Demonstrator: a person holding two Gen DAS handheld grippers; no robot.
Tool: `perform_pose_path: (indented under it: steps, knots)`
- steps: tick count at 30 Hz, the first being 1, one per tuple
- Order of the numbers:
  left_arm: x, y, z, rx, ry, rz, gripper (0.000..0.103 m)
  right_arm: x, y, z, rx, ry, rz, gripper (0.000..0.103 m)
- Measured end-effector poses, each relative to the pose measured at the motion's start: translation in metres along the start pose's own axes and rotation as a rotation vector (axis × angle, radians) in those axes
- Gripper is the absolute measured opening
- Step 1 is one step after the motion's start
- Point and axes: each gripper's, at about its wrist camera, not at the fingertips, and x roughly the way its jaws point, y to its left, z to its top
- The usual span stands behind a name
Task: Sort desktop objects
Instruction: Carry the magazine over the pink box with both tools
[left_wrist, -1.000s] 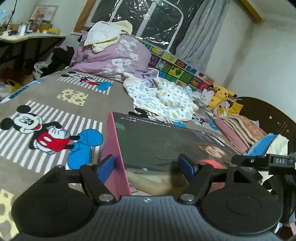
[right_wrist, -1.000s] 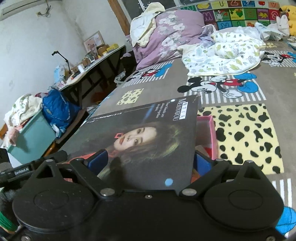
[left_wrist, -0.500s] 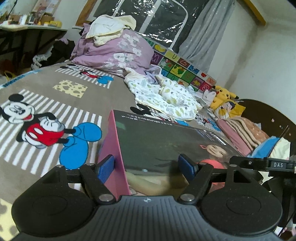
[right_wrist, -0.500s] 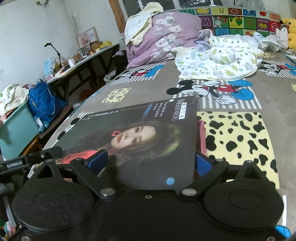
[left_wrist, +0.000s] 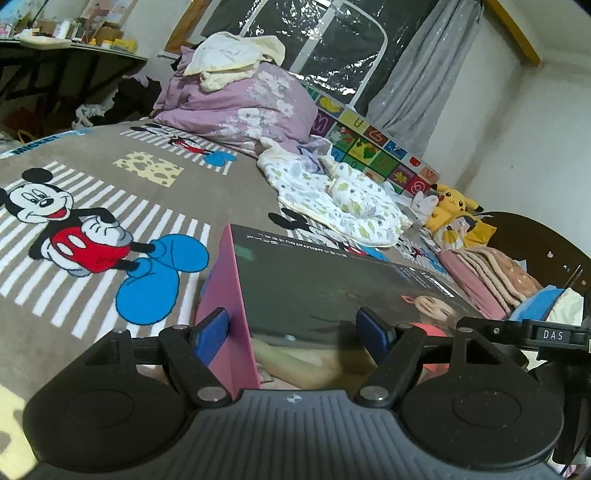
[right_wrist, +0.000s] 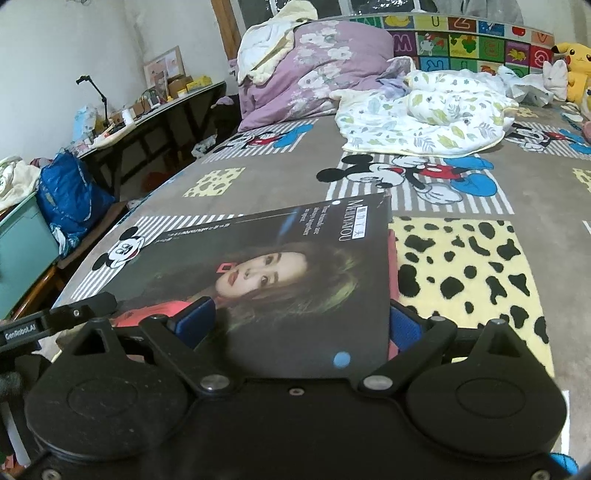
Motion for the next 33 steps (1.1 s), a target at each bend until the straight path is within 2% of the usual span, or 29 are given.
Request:
perform_pose_path:
  steps: [7,16,22,26,30,33]
  knots:
    - [-0.009,0.005,-0.008,-0.013,-0.053,0.017,0.075,0.001,0.01,-0.003,-0.049,-0.031,0.002,0.098]
    - [-0.006,0.004,-0.01,-0.012,-0.039,0.049,0.075,-0.004,0.02,-0.006,-0.131,-0.052,0.01,0.098]
    - [0.005,-0.014,-0.007,0.064,-0.024,0.072,0.075,-0.003,0.003,-0.006,-0.054,-0.043,-0.028,0.097]
    - [0.009,-0.019,-0.008,0.106,-0.014,0.091,0.075,-0.017,-0.013,-0.005,-0.007,-0.113,-0.032,0.097]
    - [0.008,-0.016,-0.008,0.09,-0.017,0.088,0.075,-0.017,-0.036,-0.009,0.107,-0.098,-0.021,0.097]
    - [0.007,-0.016,-0.01,0.065,-0.031,0.097,0.075,-0.009,-0.05,-0.016,0.197,-0.056,0.029,0.097]
